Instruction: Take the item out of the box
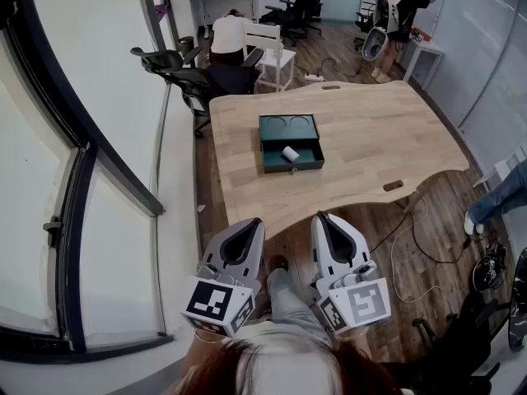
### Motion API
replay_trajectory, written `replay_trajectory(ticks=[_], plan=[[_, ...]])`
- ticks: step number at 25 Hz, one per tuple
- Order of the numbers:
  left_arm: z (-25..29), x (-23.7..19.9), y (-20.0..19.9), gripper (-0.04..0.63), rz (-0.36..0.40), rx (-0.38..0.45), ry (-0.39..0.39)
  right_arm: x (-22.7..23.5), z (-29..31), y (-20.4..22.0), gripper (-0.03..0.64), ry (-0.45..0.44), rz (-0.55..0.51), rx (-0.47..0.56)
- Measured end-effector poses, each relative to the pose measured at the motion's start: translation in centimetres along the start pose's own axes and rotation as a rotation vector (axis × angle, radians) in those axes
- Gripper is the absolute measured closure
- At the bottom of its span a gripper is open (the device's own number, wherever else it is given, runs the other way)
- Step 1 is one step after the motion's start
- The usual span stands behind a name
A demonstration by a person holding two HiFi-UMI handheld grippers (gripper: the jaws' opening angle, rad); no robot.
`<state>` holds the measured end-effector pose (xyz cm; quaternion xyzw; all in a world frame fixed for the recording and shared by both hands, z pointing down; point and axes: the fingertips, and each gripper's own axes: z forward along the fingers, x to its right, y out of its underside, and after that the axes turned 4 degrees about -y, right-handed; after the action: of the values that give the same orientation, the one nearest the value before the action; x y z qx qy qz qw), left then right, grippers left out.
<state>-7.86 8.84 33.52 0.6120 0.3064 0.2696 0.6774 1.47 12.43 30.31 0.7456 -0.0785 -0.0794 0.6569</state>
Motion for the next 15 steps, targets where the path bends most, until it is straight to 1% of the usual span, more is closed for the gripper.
replay_trajectory(ticks=[7,15], plan=[[1.6,-0.8,-0.2,0.589,-0.01,0.0,0.012,0.6,1.5,0.0,0.592,0.003,-0.018,0.006],[5.0,-2.1,-0.6,0.589,-0.013,-0.008,0.023,2.7,4.5,0.4,0.592,0.009,-0.016,-0.011]])
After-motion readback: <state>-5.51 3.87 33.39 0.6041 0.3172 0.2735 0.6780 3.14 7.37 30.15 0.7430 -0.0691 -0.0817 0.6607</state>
